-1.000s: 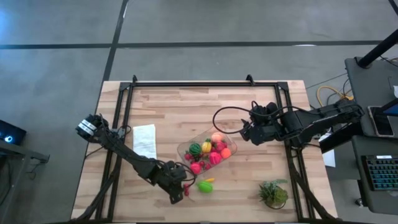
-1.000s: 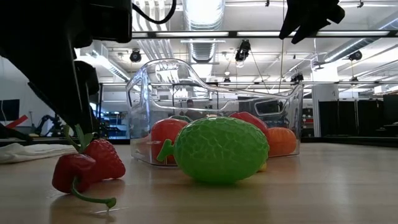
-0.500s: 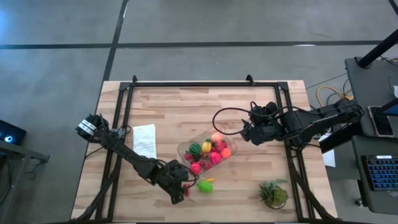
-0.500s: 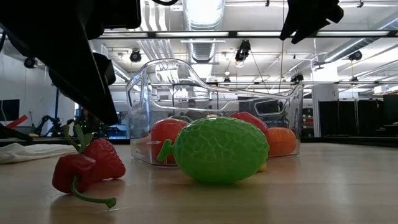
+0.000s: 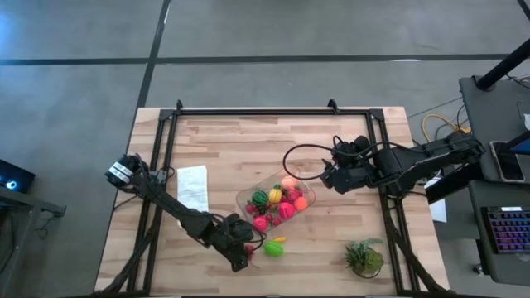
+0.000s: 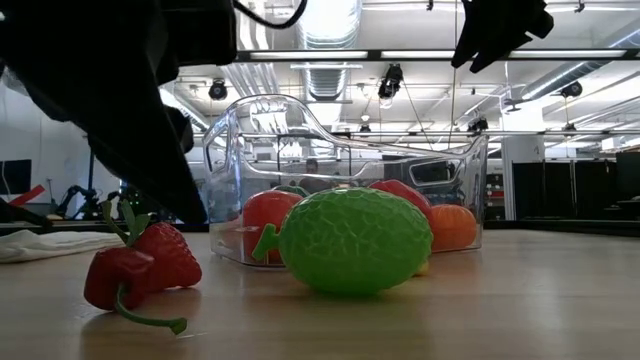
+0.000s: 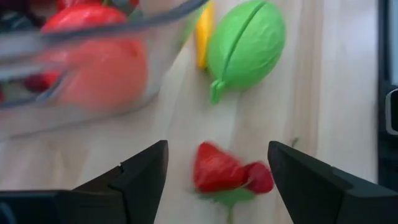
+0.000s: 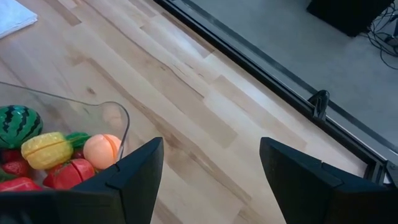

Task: Pick and placing Produce into tupperware
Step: Put the strawberry into the transparent bin

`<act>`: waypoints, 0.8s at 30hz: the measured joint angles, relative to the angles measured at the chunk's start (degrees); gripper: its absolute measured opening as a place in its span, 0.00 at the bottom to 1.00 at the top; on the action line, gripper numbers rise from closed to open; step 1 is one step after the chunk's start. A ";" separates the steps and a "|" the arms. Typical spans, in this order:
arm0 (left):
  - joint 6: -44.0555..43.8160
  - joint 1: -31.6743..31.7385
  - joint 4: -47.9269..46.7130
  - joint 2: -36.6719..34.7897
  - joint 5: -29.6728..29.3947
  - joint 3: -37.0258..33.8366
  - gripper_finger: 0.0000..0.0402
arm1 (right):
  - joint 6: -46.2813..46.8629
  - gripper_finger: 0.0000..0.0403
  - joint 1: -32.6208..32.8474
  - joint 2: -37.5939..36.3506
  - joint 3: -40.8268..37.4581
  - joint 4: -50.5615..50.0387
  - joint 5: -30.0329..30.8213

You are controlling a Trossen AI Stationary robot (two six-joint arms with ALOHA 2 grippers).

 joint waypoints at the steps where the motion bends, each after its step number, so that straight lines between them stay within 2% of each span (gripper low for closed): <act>1: -0.02 0.00 0.41 0.14 0.02 0.24 0.65 | 0.00 0.64 0.00 0.00 -0.02 0.01 -0.01; 24: -0.73 -0.44 0.16 0.20 0.47 -2.44 0.65 | 0.01 0.64 -0.01 -0.02 -0.04 -0.03 0.13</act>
